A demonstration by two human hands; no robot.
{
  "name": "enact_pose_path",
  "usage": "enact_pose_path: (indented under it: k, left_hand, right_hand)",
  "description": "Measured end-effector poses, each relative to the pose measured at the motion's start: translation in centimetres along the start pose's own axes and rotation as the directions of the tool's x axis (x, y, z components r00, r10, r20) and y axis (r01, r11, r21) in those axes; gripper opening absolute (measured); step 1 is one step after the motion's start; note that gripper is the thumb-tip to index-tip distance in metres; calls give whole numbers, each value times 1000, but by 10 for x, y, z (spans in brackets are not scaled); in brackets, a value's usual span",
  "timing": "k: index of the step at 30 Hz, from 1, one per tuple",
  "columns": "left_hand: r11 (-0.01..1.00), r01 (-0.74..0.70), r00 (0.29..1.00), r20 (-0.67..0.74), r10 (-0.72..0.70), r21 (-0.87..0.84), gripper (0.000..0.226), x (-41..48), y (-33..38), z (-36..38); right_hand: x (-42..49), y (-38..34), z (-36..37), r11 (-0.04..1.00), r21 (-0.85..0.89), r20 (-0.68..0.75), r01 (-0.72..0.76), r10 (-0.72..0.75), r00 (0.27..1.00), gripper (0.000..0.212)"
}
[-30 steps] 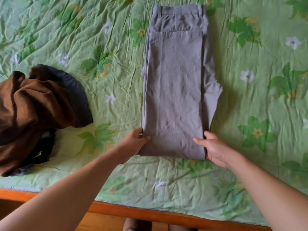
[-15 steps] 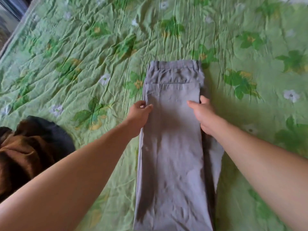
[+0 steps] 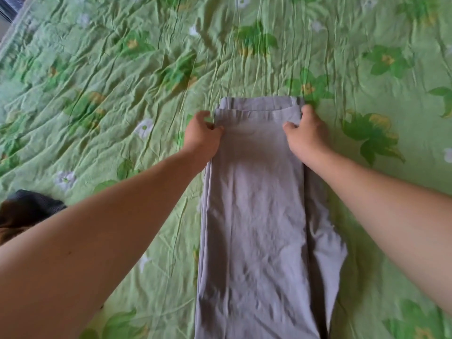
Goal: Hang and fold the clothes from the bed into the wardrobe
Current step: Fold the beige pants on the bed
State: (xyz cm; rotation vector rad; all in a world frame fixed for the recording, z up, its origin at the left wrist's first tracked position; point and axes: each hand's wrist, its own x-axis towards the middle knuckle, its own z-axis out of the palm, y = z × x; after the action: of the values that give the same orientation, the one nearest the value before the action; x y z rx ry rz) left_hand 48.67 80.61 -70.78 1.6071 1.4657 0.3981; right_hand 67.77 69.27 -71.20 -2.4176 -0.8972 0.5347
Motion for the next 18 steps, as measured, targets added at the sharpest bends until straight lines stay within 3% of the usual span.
enact_pose_path:
  k: [2, 4, 7, 10, 14, 18]
  left_hand:
    - [960, -210, 977, -1, 214, 183, 66, -12, -3, 1]
    - [829, -416, 909, 135, 395, 373, 70, -38, -16, 11]
    - [617, -523, 852, 340, 399, 588, 69, -69, -46, 30]
    - [528, -536, 841, 358, 406, 659, 68, -64, -68, 37]
    - [471, -533, 832, 334, 444, 702, 69, -56, -75, 44]
    - [540, -480, 875, 328, 356, 692, 73, -93, -77, 37]
  right_hand:
    - [-16, 6, -1, 945, -226, -130, 238, -271, 954, 61]
    - [-46, 19, 6, 841, -393, -92, 372, -439, 894, 64]
    - [-80, 46, 28, 822, -444, 106, 357, -347, 932, 68]
    - [-80, 59, 46, 811, -485, 122, 329, -310, 943, 72]
    - [-70, 60, 55, 799, -521, 151, 300, -260, 954, 75]
    - [-102, 53, 43, 805, -514, 194, 297, -228, 954, 81]
